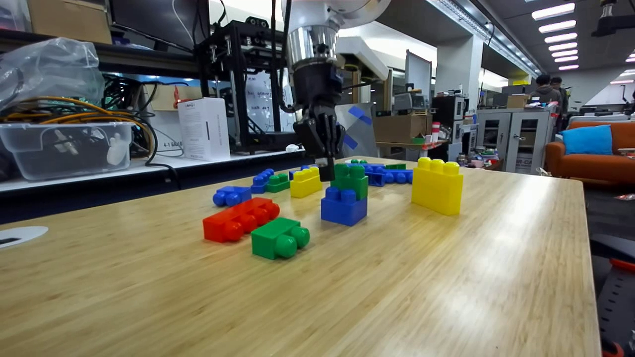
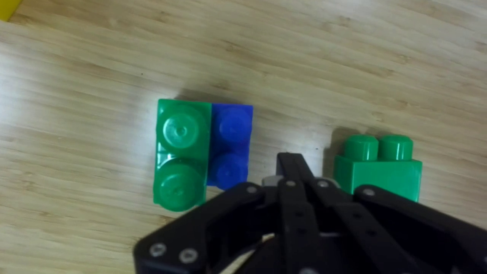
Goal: Place one block on top of the stacked blue and green blocks
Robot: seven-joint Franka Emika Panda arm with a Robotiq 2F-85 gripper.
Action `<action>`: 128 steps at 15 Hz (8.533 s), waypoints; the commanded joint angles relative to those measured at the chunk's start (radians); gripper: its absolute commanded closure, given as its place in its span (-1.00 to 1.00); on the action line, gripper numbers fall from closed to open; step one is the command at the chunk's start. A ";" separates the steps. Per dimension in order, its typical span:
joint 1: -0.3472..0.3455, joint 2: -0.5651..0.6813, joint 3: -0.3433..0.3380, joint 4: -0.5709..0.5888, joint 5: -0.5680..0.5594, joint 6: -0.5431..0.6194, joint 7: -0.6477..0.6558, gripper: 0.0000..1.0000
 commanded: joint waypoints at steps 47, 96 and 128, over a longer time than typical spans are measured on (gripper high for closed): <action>-0.096 -0.086 -0.138 0.156 -0.218 0.152 0.136 1.00; -0.179 0.453 -0.162 0.799 -0.280 -0.146 -0.308 -1.00; -0.235 0.600 -0.135 0.831 -0.318 -0.068 -0.884 -1.00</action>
